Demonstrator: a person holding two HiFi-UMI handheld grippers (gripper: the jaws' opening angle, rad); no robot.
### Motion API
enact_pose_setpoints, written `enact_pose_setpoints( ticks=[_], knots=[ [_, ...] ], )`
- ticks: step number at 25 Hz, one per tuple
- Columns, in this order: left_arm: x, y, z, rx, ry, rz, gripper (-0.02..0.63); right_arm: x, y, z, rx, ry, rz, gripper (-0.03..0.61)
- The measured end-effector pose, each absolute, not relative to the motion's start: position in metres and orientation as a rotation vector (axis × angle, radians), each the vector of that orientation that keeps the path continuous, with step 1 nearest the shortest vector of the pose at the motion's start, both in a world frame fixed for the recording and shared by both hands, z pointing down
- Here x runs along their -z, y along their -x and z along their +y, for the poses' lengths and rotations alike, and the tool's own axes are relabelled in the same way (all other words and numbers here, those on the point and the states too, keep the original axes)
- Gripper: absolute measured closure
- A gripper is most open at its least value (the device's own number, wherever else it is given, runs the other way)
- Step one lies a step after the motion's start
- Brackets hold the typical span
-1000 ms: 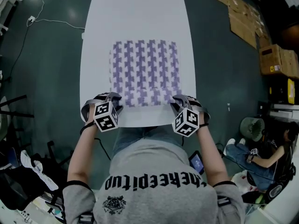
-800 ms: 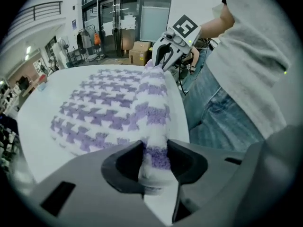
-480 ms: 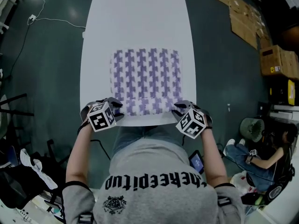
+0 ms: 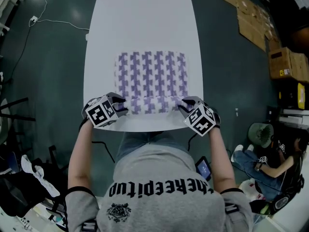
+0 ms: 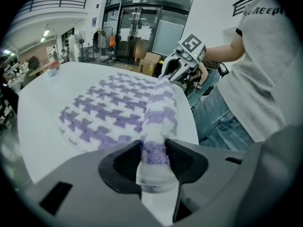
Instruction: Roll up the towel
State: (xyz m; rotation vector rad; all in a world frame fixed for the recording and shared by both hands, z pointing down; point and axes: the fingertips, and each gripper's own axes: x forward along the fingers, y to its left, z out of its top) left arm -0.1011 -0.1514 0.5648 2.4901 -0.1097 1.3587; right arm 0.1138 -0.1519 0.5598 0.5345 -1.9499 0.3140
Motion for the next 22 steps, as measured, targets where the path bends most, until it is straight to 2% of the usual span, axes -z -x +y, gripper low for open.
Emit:
enact_pose_setpoints(
  ticks=[22],
  knots=[
    [-0.587, 0.102, -0.236, -1.448, -2.507, -0.288, 0.462, -0.582, -0.115, -0.223, -0.247, -0.638, -1.838, 0.482]
  ],
)
